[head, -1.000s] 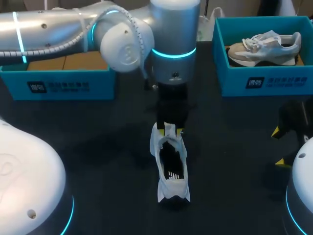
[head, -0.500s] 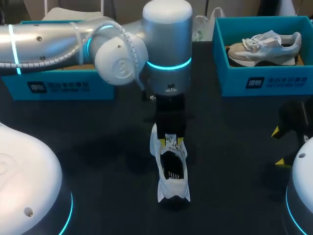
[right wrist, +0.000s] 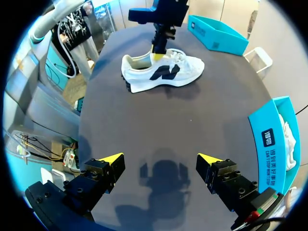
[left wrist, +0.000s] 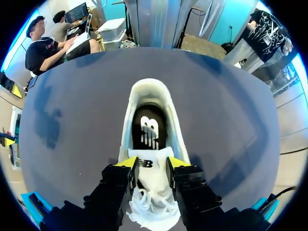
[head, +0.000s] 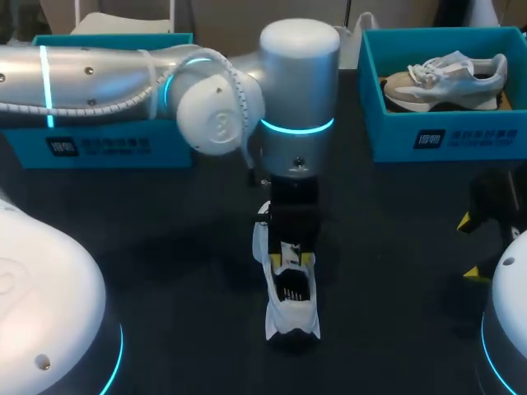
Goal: Take the shoe out of the shoebox, open the shoe tongue, remove and reinsert the insole, then place the shoe into the shoebox
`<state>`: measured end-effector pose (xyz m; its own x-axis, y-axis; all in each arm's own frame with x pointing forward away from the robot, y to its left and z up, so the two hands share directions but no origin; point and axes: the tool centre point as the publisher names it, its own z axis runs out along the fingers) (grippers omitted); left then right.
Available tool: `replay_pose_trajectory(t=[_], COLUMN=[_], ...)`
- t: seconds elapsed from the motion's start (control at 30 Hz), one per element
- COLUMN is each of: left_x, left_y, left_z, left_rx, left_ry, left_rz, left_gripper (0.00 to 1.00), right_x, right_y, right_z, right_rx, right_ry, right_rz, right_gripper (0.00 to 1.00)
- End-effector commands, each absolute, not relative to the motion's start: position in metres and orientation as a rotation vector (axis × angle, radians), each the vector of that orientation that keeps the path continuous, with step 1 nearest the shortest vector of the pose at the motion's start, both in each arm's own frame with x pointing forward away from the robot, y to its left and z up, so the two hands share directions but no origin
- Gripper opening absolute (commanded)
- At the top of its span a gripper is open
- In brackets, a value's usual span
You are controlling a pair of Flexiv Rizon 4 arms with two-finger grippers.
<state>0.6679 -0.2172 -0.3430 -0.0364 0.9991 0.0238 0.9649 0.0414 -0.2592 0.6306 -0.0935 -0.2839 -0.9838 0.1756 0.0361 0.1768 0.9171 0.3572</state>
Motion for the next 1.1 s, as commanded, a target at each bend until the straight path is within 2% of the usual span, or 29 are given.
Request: replay_pose_trajectory(t=[0.03, 0.4, 0.43, 0.47, 0.93, 1.03, 1.1], left_x=[0.664, 0.656, 0.656, 0.654, 0.651, 0.635, 0.625], left_y=[-0.203, -0.184, -0.184, -0.183, -0.182, -0.189, -0.190], left_z=[-0.317, -0.265, -0.264, -0.263, -0.259, -0.265, -0.264], left_rx=[-2.062, -1.820, -1.778, -1.732, -1.695, -1.585, -1.515], left_ry=[-2.158, -2.287, -2.323, -2.365, -2.387, -2.471, -2.489], left_rz=[0.243, 0.262, 0.239, 0.238, 0.215, 0.126, 0.205], left_gripper=[0.38, 0.49, 0.77, 1.00, 1.00, 1.00, 1.00], right_x=[0.629, 0.629, 0.629, 0.629, 0.629, 0.629, 0.629], right_y=[-0.093, -0.093, -0.093, -0.093, -0.093, -0.093, -0.093], right_z=[-0.284, -0.284, -0.284, -0.284, -0.284, -0.284, -0.284], right_rx=[-0.283, -0.283, -0.283, -0.283, -0.283, -0.283, -0.283], right_ry=[-3.075, -3.075, -3.075, -3.075, -3.075, -3.075, -3.075], right_rz=[-0.570, -0.570, -0.570, -0.570, -0.570, -0.570, -0.570], right_gripper=[1.00, 1.00, 1.00, 1.00, 1.00, 1.00, 1.00])
